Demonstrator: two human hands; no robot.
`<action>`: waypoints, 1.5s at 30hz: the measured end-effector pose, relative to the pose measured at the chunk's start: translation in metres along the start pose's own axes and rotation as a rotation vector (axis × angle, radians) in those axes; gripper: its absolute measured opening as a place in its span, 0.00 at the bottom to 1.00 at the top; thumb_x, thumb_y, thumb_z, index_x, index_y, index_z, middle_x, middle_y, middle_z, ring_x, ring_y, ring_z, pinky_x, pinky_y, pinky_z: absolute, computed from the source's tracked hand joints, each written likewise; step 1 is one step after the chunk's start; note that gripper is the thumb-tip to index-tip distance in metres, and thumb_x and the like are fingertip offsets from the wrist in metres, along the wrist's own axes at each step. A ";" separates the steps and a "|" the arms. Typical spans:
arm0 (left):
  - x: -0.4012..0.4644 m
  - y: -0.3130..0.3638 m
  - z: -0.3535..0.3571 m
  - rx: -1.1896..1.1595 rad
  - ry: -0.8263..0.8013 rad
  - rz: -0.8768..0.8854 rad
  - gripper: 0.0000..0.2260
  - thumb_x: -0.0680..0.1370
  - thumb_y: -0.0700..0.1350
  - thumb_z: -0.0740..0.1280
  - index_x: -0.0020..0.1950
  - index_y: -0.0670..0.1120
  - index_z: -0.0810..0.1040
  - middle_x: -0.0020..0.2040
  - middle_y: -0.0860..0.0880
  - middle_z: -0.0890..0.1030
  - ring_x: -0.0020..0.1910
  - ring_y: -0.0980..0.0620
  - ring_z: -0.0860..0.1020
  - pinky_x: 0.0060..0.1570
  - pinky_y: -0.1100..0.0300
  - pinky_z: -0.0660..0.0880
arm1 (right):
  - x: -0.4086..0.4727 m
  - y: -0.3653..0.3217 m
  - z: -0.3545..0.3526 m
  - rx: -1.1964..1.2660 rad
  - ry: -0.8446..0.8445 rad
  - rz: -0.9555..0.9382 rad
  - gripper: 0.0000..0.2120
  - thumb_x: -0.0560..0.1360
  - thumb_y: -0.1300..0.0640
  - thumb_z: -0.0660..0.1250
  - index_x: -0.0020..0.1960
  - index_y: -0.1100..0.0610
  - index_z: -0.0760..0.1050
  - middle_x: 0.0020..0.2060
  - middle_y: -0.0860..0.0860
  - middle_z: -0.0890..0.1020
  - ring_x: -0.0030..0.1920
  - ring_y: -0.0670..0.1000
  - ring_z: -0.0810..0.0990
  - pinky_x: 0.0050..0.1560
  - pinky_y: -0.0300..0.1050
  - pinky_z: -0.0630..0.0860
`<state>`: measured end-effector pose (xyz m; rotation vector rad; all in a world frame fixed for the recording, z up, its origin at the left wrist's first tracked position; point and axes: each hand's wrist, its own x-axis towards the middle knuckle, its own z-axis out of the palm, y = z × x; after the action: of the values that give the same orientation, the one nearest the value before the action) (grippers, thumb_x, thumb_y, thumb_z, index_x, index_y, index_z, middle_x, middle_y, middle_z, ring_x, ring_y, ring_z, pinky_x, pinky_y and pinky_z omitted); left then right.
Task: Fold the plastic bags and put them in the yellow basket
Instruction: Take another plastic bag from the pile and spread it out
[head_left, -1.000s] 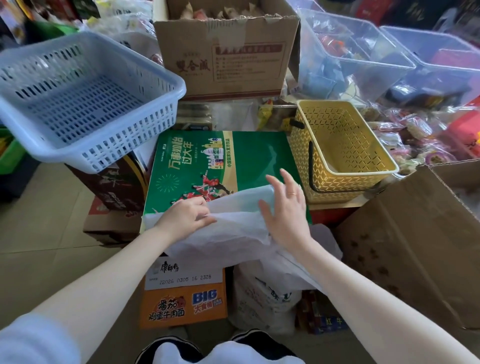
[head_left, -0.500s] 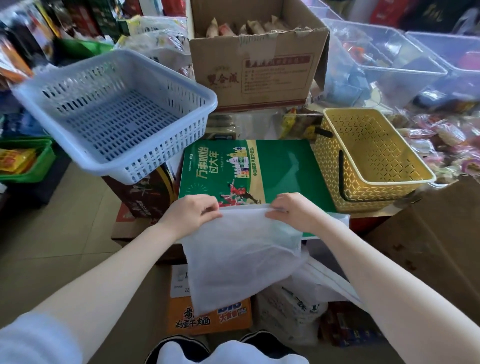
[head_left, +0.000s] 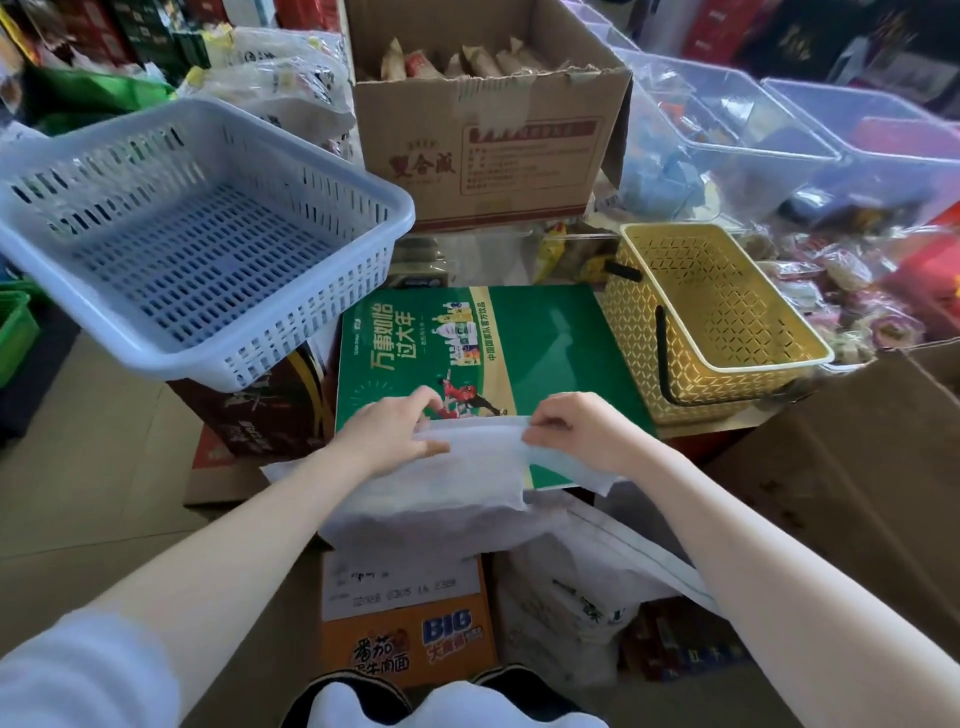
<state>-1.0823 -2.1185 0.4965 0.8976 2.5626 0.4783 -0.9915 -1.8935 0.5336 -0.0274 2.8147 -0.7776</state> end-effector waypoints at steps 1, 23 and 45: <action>0.006 0.011 0.002 -0.049 -0.041 0.039 0.22 0.74 0.57 0.67 0.63 0.49 0.69 0.54 0.49 0.76 0.52 0.48 0.74 0.52 0.54 0.72 | 0.001 -0.004 -0.003 0.004 -0.003 -0.010 0.11 0.75 0.52 0.66 0.47 0.61 0.79 0.39 0.51 0.78 0.38 0.50 0.74 0.37 0.39 0.69; 0.021 0.010 0.010 -0.225 -0.015 0.325 0.14 0.79 0.51 0.61 0.38 0.45 0.74 0.30 0.50 0.74 0.29 0.55 0.70 0.33 0.56 0.67 | -0.020 0.027 0.009 -0.231 0.186 0.029 0.13 0.75 0.50 0.65 0.56 0.56 0.76 0.63 0.52 0.73 0.64 0.55 0.69 0.65 0.47 0.61; -0.003 -0.041 0.036 0.263 -0.065 -0.048 0.05 0.79 0.45 0.60 0.52 0.46 0.72 0.54 0.49 0.72 0.54 0.47 0.71 0.51 0.55 0.67 | -0.043 0.090 -0.011 -0.287 0.072 0.235 0.14 0.69 0.42 0.71 0.36 0.51 0.74 0.52 0.49 0.76 0.53 0.53 0.75 0.53 0.48 0.72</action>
<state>-1.0849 -2.1437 0.4479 0.9182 2.6196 0.0957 -0.9482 -1.8069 0.5056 0.2842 2.9020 -0.3262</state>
